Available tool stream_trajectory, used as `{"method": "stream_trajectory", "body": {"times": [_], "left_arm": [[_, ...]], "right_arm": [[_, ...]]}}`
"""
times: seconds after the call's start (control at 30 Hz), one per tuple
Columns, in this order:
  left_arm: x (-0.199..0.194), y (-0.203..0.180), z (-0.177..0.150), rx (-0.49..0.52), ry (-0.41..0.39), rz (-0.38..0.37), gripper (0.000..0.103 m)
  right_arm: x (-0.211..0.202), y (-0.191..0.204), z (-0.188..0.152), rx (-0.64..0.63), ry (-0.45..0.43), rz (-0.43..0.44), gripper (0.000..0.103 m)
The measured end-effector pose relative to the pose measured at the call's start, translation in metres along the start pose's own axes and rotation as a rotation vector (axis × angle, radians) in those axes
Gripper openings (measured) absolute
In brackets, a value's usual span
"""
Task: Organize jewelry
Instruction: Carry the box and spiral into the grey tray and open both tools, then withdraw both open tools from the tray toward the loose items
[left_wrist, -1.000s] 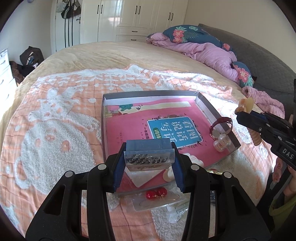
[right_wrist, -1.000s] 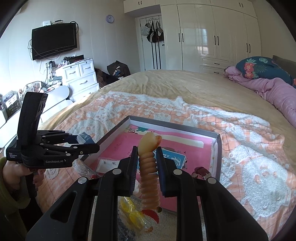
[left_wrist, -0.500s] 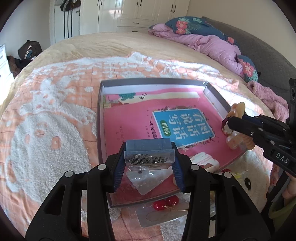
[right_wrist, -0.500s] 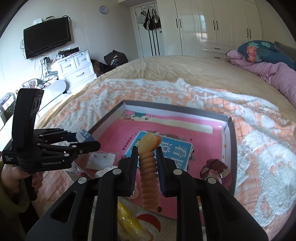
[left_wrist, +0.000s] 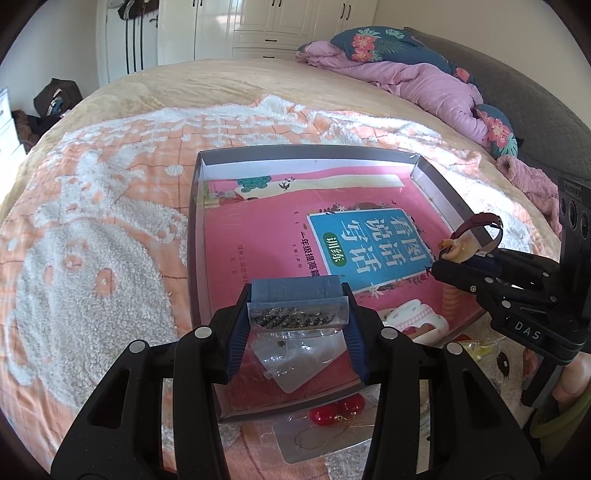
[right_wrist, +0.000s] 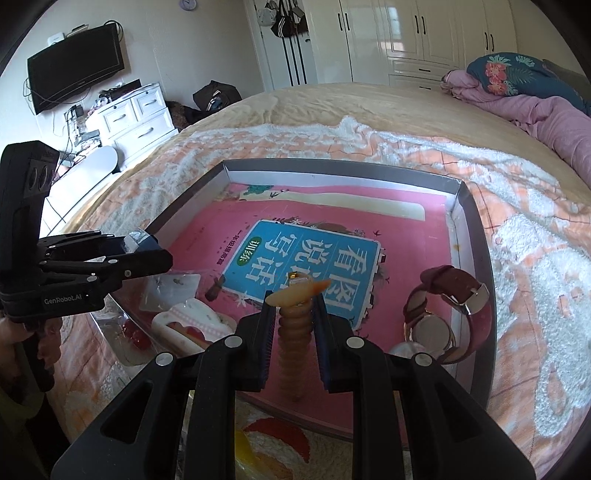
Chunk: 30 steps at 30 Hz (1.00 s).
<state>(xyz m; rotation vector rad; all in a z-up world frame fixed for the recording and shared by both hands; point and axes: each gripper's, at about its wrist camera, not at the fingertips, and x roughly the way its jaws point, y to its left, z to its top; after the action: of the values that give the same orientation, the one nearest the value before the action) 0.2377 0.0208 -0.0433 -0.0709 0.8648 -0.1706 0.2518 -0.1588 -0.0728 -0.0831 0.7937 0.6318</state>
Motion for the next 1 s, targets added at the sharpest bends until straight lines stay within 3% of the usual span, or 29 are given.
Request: {"method": "stream_trajectory", "body": {"times": [0.1, 0.17, 0.33, 0.5, 0.57, 0.67, 1.0], "left_arm": [[0.000, -0.001, 0.000, 0.000, -0.002, -0.001, 0.037], [-0.001, -0.001, 0.000, 0.001, -0.005, -0.001, 0.037], [-0.002, -0.001, 0.001, 0.001, -0.009, -0.002, 0.037], [-0.008, -0.004, 0.002, 0.005, -0.022, -0.005, 0.038], [-0.011, -0.005, 0.002, 0.005, -0.029, -0.005, 0.041], [-0.015, -0.007, 0.003, 0.005, -0.038, -0.004, 0.050], [-0.035, -0.007, 0.006, -0.003, -0.088, 0.016, 0.082]], "right_arm": [[-0.001, -0.001, -0.001, 0.009, 0.002, 0.006, 0.020], [-0.005, -0.001, -0.001, 0.013, -0.006, 0.006, 0.031], [-0.022, -0.001, 0.000, 0.027, -0.047, 0.012, 0.042], [-0.039, -0.002, 0.001, 0.052, -0.084, 0.019, 0.059], [-0.046, -0.003, 0.000, 0.063, -0.100, 0.019, 0.072], [-0.055, -0.005, -0.001, 0.090, -0.126, 0.020, 0.082], [-0.070, -0.007, -0.003, 0.106, -0.138, 0.015, 0.084]]}}
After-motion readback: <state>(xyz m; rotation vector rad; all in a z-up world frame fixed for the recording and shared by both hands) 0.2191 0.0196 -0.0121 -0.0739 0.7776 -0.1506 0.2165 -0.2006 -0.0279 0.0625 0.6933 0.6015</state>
